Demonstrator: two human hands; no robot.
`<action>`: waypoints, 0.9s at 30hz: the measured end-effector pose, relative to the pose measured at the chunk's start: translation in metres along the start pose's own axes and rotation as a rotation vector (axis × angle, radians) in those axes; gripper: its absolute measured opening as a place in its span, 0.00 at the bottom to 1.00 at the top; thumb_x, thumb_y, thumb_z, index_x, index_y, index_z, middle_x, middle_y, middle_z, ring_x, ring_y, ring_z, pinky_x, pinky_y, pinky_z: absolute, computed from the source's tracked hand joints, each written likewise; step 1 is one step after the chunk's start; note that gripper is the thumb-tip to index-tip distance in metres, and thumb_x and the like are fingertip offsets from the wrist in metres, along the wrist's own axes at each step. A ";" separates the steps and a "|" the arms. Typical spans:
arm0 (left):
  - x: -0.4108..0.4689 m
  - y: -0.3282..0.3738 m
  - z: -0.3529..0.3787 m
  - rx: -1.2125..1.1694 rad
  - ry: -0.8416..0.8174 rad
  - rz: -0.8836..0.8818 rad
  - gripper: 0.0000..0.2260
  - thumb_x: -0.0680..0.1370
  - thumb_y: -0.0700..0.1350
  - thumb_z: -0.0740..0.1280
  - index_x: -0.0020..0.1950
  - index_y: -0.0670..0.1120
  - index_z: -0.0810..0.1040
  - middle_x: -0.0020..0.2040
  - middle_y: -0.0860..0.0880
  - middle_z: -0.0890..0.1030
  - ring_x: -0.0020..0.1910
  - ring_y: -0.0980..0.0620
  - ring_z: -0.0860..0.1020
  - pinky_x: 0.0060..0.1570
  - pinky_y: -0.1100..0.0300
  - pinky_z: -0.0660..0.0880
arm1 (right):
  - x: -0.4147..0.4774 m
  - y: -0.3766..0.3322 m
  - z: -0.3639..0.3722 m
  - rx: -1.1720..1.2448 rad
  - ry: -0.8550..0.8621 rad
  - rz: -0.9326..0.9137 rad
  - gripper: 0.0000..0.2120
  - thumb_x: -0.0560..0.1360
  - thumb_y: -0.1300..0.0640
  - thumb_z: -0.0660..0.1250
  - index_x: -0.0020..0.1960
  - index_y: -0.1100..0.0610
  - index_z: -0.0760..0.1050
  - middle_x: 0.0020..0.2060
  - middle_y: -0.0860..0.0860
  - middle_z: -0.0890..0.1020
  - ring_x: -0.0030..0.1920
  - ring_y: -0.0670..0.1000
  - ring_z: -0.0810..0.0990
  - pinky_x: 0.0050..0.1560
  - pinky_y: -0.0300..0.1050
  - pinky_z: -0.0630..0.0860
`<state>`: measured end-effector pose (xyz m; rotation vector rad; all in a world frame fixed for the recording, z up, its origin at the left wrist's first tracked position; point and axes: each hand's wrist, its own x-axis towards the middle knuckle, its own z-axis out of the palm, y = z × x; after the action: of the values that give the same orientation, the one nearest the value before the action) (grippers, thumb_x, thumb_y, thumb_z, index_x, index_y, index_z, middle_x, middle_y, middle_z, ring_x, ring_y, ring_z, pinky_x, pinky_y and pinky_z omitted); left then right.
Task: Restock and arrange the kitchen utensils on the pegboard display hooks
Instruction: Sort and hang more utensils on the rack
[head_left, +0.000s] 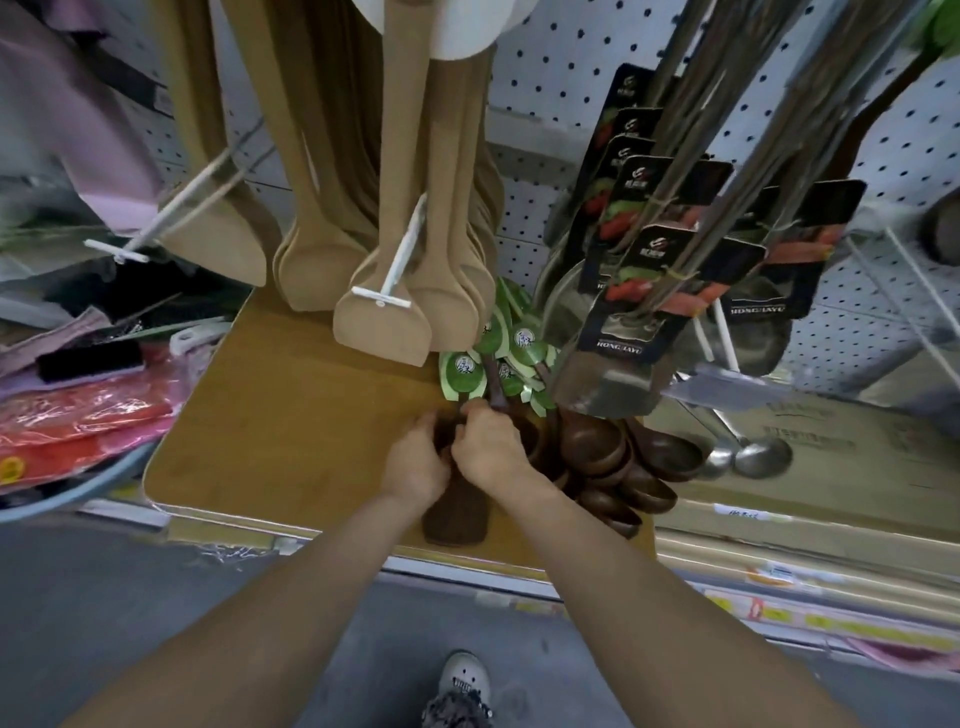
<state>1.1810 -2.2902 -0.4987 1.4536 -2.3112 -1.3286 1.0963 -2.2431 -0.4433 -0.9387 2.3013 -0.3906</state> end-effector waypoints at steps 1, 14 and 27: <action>0.004 0.000 0.000 -0.013 0.001 0.004 0.20 0.78 0.39 0.64 0.69 0.44 0.70 0.64 0.41 0.76 0.62 0.40 0.75 0.61 0.49 0.72 | 0.005 -0.003 0.002 0.003 -0.012 0.017 0.18 0.79 0.61 0.61 0.68 0.60 0.69 0.62 0.61 0.78 0.65 0.63 0.75 0.63 0.50 0.71; -0.008 -0.033 -0.035 -0.115 -0.037 -0.128 0.16 0.78 0.37 0.64 0.66 0.43 0.74 0.61 0.45 0.80 0.62 0.47 0.77 0.62 0.57 0.71 | 0.000 -0.014 0.035 0.091 -0.006 0.001 0.14 0.77 0.58 0.68 0.62 0.57 0.73 0.57 0.57 0.81 0.60 0.60 0.78 0.59 0.47 0.72; -0.044 -0.056 -0.055 -0.478 0.234 -0.486 0.18 0.77 0.37 0.67 0.66 0.40 0.72 0.56 0.45 0.81 0.59 0.46 0.77 0.61 0.53 0.73 | -0.010 -0.034 0.076 0.135 -0.110 0.012 0.20 0.71 0.61 0.72 0.60 0.52 0.70 0.51 0.52 0.83 0.55 0.56 0.80 0.56 0.47 0.75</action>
<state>1.2703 -2.2989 -0.4897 1.9195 -1.4099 -1.5695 1.1684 -2.2629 -0.4812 -0.8577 2.1514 -0.4705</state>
